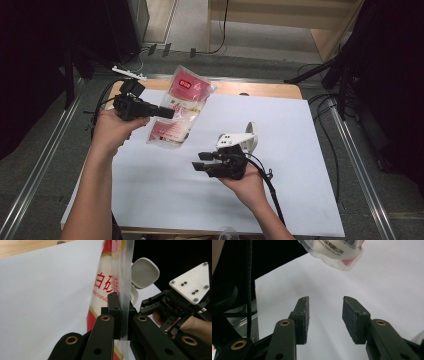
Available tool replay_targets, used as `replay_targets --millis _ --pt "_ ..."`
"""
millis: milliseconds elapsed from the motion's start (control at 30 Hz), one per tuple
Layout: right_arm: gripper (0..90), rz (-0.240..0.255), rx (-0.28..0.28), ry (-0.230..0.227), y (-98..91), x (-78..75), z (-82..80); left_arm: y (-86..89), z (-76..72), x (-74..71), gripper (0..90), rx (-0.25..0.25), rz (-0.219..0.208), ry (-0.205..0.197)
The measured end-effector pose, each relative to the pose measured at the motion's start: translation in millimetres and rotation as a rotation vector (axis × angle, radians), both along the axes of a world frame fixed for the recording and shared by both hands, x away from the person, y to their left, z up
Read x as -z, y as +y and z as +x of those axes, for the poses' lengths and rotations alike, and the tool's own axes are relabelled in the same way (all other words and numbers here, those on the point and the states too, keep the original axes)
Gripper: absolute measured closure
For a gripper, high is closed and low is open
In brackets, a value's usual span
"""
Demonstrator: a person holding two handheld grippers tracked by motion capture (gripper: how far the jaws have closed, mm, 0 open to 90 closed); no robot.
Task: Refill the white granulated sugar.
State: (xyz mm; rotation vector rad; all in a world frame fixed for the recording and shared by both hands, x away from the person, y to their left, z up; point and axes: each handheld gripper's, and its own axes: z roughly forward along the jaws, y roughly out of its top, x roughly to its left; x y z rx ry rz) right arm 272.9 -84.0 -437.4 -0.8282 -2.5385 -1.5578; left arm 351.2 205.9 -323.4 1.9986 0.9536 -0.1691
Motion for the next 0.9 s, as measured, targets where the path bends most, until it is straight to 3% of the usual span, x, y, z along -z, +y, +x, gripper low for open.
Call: replay_targets --millis 100,367,533,700,900 --pt "57.1 -0.002 -0.011 -0.006 -5.4 -0.4 1.1 0.8 2.2 3.1 90.0 -0.011 0.001 0.015" --pt "56.4 -0.043 -0.052 -0.022 -23.5 -3.0 4.7 1.5 7.5 10.9 90.0 -0.028 0.008 0.004" --pt "56.0 -0.037 -0.076 -0.015 -34.7 -0.7 5.6 -0.6 9.2 14.0 90.0 -0.041 0.007 -0.007" --pt "52.8 -0.026 -0.107 -0.037 -42.8 2.0 2.0 -2.9 11.4 18.5 90.0 -0.049 0.009 -0.029" --pt "43.9 -0.022 -0.108 -0.040 -52.7 4.2 -3.1 -4.1 16.0 27.7 90.0 -0.046 0.017 -0.021"
